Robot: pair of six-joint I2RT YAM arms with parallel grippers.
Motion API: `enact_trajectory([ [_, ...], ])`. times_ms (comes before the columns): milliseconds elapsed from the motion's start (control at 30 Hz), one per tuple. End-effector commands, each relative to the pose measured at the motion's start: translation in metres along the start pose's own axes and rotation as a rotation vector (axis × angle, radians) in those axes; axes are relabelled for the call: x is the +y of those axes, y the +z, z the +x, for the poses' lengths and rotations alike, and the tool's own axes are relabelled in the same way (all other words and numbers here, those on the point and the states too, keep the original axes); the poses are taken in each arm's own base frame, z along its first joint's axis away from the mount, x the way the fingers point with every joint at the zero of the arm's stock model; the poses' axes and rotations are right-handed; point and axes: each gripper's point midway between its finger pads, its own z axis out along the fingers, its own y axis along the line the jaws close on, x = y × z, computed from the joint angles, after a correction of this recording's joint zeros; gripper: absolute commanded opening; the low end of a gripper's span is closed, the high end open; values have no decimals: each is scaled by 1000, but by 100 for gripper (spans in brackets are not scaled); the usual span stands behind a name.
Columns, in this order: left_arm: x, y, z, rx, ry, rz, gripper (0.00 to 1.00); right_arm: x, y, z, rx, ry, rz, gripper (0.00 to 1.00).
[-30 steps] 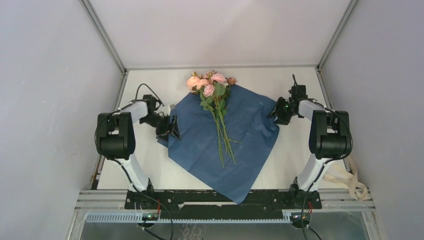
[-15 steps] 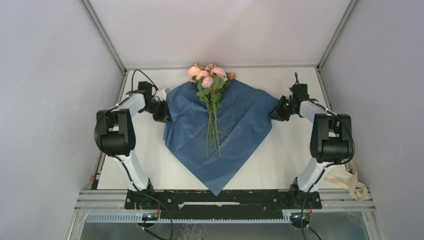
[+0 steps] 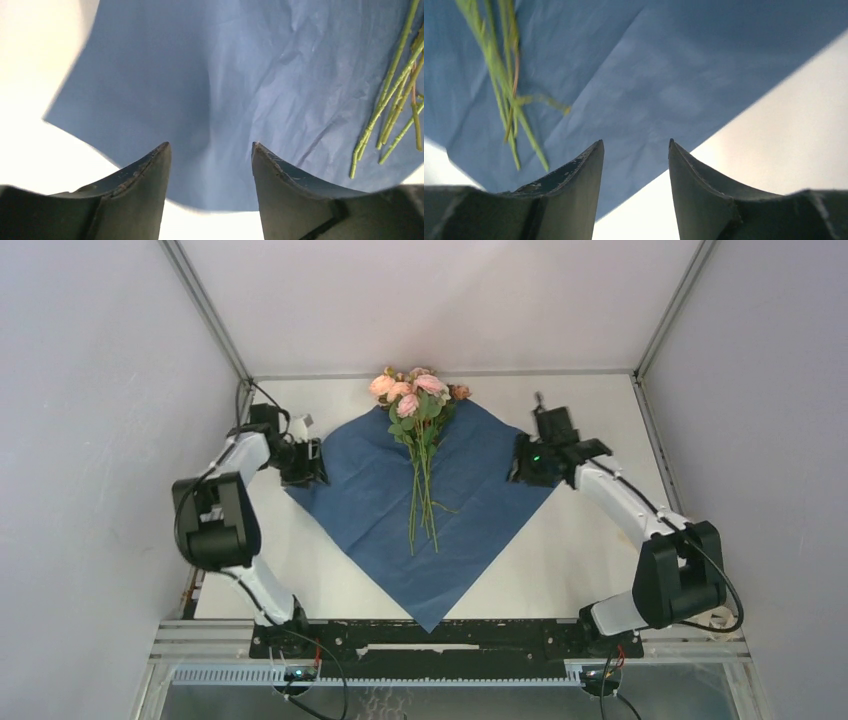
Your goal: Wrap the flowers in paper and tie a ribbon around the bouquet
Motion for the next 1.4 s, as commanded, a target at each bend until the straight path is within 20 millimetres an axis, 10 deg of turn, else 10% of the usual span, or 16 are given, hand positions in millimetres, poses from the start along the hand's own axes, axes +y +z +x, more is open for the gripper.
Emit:
enact_trajectory([
  [0,5,-66,-22,-200,166,-164,68,58,-10,80,216,-227,-94,59],
  [200,-58,-75,54,-39,603,-73,70,118,-25,167,384,-296,-241,59],
  [400,-116,-63,152,31,1039,148,79,118,-20,255,505,-291,-225,61],
  [633,-136,-39,193,-67,1357,273,92,130,-17,306,509,-135,-315,63],
  [1033,-164,-8,221,-156,1733,360,94,188,-8,280,415,29,-525,61],
  [1367,-176,1,232,-174,1768,376,98,197,-6,267,389,68,-565,58],
])
